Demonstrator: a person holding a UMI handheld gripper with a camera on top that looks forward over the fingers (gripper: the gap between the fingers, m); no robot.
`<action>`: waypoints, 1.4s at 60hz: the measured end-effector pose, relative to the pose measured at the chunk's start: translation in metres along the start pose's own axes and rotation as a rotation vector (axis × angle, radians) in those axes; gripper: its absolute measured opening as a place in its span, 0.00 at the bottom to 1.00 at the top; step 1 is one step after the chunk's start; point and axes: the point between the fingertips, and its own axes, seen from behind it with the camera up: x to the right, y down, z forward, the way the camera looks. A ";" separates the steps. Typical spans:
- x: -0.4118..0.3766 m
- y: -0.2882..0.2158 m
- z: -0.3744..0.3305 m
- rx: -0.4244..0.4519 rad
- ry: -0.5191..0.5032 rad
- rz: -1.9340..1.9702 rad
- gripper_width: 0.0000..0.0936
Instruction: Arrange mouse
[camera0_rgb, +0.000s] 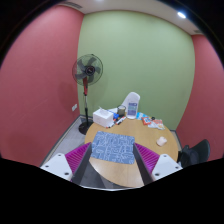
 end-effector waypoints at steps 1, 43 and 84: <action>0.002 0.002 0.000 -0.006 0.004 0.002 0.89; 0.290 0.149 0.198 -0.095 0.194 0.145 0.89; 0.408 0.156 0.444 -0.164 0.190 0.231 0.87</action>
